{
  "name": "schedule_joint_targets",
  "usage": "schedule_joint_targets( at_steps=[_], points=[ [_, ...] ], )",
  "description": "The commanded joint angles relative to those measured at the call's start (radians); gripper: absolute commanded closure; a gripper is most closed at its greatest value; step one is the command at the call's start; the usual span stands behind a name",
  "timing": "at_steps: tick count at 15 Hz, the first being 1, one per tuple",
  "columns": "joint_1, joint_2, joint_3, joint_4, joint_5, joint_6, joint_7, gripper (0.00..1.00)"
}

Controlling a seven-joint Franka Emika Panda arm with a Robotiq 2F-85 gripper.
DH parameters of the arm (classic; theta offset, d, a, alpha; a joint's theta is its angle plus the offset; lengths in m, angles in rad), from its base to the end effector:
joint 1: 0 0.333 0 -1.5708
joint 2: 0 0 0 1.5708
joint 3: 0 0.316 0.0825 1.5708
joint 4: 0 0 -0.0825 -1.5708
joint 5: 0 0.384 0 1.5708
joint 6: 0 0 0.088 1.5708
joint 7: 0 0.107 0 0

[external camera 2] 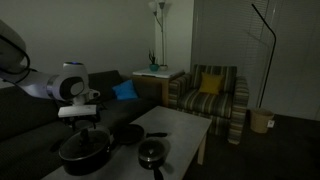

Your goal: Take the lid off the coffee table and place it on the big pot

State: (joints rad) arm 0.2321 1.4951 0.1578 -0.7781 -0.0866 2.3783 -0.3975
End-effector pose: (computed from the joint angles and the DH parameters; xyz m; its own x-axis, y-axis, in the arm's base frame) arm 0.7314 0.2362 -0.0028 0.7640 0.6302 0.1387 0.6401 -0.7672 -0.0403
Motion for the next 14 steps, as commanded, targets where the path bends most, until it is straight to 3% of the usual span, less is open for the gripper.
schedule_joint_targets(
  at_steps=[1, 14],
  points=[
    [0.02, 0.0, -0.019, 0.033, -0.008, -0.035, 0.006, 0.0],
    [0.004, 0.003, -0.012, -0.008, 0.005, -0.024, -0.007, 0.0]
  ],
)
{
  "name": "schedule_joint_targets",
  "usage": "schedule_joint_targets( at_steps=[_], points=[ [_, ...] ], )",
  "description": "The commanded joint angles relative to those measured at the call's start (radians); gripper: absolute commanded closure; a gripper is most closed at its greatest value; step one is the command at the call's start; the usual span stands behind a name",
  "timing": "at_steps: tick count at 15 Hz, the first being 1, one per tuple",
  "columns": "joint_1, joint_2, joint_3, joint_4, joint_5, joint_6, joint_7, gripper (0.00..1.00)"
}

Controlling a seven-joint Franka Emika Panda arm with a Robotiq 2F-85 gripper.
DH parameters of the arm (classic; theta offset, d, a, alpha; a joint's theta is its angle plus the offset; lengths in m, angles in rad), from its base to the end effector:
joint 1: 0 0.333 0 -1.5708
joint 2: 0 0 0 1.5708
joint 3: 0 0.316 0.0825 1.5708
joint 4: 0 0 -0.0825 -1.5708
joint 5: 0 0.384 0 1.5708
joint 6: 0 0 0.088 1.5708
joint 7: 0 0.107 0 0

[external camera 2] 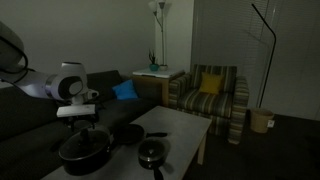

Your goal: Take the lid off the coffee table and place it on the big pot

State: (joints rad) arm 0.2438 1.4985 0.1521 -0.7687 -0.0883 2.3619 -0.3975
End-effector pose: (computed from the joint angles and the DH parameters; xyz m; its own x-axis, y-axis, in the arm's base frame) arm 0.7292 0.2419 -0.0033 0.7572 0.6409 0.1261 0.6493 -0.7596 -0.0377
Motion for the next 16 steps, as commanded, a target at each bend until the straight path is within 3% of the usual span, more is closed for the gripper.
schedule_joint_targets(
  at_steps=[1, 4, 6, 15, 16],
  points=[
    [-0.011, 0.0, -0.004, -0.023, 0.008, -0.007, -0.01, 0.0],
    [-0.016, 0.001, 0.0, -0.036, 0.01, -0.007, -0.012, 0.01],
    [-0.016, 0.001, 0.001, -0.042, 0.009, -0.009, -0.013, 0.25],
    [-0.016, 0.0, -0.001, -0.037, 0.002, -0.036, -0.018, 0.86],
    [-0.015, 0.0, -0.003, -0.035, 0.001, -0.04, -0.017, 0.86]
  ],
)
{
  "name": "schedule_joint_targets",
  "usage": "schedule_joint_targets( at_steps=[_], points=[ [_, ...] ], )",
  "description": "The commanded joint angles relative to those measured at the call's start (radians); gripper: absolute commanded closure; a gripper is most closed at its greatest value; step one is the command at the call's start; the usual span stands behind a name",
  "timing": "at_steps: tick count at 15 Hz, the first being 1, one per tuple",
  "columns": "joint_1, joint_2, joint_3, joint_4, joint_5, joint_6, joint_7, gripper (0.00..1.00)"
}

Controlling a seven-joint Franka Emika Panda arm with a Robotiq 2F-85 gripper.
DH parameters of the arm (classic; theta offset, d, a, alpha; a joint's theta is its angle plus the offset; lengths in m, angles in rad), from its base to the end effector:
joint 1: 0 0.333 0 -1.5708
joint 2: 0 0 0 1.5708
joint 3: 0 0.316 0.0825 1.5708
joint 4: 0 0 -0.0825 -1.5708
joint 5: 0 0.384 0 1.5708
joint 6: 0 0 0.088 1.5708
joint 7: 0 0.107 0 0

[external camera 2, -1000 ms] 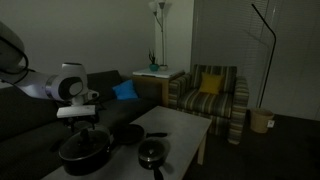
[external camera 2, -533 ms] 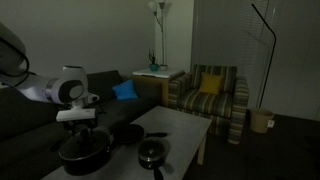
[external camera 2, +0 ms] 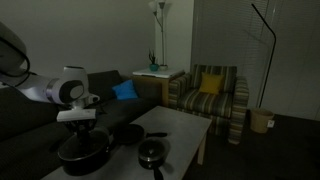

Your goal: Take the lid off the coffee table and place it on the big pot

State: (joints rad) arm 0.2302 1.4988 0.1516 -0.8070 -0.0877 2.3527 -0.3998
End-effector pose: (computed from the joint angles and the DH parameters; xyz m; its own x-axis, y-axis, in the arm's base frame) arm 0.7201 0.2314 -0.0210 0.7653 0.6382 0.0836 0.6431 -0.7636 -0.0578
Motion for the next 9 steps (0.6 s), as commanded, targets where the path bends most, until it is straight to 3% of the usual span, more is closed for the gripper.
schedule_joint_targets(
  at_steps=[1, 9],
  points=[
    [0.0, 0.0, -0.004, 0.007, -0.001, -0.037, -0.014, 0.86],
    [0.016, 0.0, -0.022, 0.051, -0.018, -0.175, -0.005, 0.86]
  ],
)
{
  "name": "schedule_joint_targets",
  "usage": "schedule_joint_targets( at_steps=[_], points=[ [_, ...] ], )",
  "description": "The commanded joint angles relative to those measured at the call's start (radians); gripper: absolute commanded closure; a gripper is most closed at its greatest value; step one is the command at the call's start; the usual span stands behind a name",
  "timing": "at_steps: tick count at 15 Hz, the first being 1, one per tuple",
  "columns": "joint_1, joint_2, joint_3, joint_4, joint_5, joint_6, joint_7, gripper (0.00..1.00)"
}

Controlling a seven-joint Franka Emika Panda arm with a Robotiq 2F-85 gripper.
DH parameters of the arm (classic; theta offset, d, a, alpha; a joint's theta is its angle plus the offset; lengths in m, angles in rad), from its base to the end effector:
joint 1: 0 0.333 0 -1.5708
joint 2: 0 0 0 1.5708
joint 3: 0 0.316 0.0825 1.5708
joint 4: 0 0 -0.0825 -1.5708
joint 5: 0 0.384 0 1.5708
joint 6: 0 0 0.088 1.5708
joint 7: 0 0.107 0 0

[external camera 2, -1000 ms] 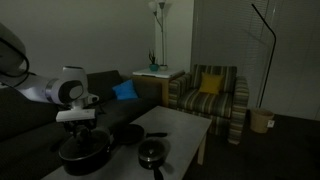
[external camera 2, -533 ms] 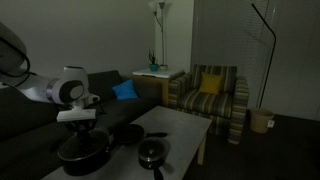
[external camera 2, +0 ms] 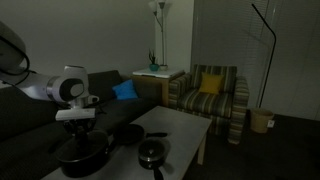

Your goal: Take the lid off the coffee table and place it on the big pot

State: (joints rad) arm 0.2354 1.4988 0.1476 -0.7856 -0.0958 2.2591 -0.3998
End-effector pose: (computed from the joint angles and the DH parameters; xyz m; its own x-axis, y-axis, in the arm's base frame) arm 0.7163 0.2313 -0.0206 0.7591 0.6509 0.0128 0.6498 -0.7563 -0.0754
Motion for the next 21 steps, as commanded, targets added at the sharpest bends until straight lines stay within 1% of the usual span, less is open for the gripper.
schedule_joint_targets(
  at_steps=[1, 6, 7, 8, 10, 12, 13, 15, 21],
  points=[
    [0.012, 0.0, -0.02, 0.031, -0.012, -0.099, -0.005, 0.86],
    [0.016, 0.0, -0.016, 0.026, -0.013, -0.144, -0.017, 0.86],
    [0.016, 0.0, -0.015, 0.023, -0.013, -0.148, -0.018, 0.36],
    [0.017, 0.0, -0.015, 0.023, -0.013, -0.153, -0.016, 0.35],
    [0.022, -0.001, -0.016, 0.021, -0.012, -0.154, -0.009, 0.23],
    [0.026, -0.001, -0.017, 0.032, -0.011, -0.149, -0.001, 0.07],
    [0.029, -0.001, -0.019, 0.041, -0.013, -0.149, 0.002, 0.02],
    [0.035, -0.002, -0.023, 0.063, -0.016, -0.152, 0.008, 0.0],
    [0.049, -0.004, -0.026, 0.109, -0.009, -0.146, 0.028, 0.0]
  ],
)
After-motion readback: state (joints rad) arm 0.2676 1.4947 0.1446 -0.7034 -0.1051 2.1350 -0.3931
